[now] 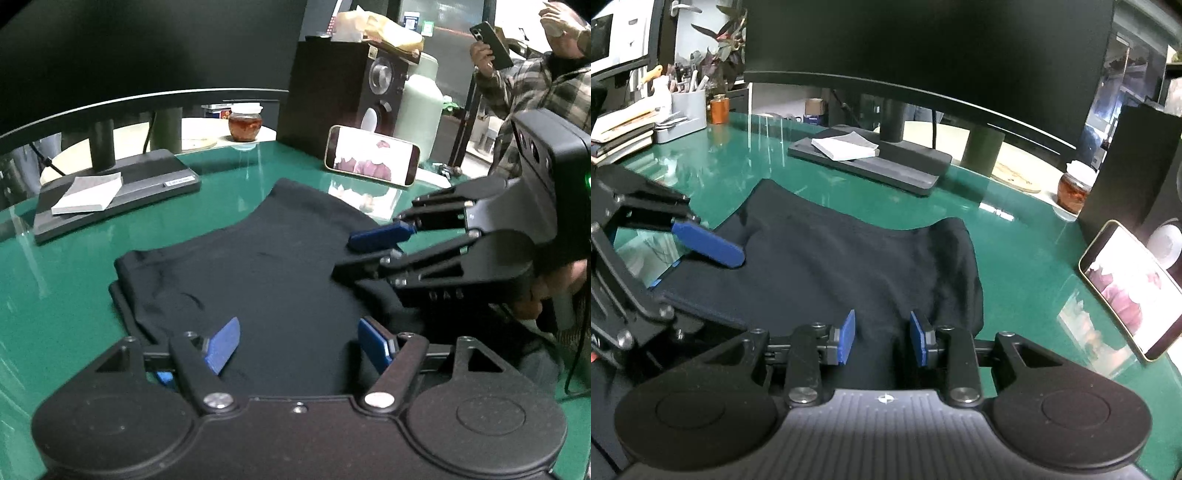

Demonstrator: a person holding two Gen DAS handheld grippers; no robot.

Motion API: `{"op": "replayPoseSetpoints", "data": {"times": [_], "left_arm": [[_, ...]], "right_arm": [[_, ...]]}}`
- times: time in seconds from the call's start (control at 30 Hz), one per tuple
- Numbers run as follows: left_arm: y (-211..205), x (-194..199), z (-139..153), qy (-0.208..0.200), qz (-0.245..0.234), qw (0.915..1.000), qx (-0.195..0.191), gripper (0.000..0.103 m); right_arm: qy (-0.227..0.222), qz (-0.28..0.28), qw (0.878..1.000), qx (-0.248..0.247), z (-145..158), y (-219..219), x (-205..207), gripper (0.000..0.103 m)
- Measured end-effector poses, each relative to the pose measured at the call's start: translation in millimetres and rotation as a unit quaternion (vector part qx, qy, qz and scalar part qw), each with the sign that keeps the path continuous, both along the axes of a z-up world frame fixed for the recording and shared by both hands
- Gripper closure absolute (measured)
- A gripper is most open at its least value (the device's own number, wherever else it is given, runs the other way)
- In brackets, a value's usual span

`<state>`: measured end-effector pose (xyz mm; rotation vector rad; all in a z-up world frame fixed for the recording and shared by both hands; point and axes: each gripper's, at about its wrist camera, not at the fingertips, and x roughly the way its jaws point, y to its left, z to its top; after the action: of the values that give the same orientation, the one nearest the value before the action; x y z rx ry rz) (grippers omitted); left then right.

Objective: Fold clothes
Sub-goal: 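Fold the held shorts edge over with the right tool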

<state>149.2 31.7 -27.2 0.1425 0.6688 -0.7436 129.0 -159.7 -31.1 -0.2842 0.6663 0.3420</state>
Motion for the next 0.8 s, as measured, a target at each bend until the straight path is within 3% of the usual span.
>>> {"op": "replayPoseSetpoints", "data": {"times": [0.27, 0.63, 0.8], "left_arm": [[5, 3, 7, -0.01, 0.013, 0.9997, -0.017, 0.032], [5, 5, 1, -0.004, 0.011, 0.9999, 0.011, 0.032], [19, 20, 13, -0.016, 0.047, 0.9984, -0.027, 0.032]], "right_arm": [[-0.009, -0.002, 1.0, -0.005, 3, 1, -3, 0.072], [-0.004, -0.01, 1.0, -0.011, 2, -8, 9, 0.073], [-0.024, 0.003, 1.0, -0.002, 14, -9, 23, 0.073]]}}
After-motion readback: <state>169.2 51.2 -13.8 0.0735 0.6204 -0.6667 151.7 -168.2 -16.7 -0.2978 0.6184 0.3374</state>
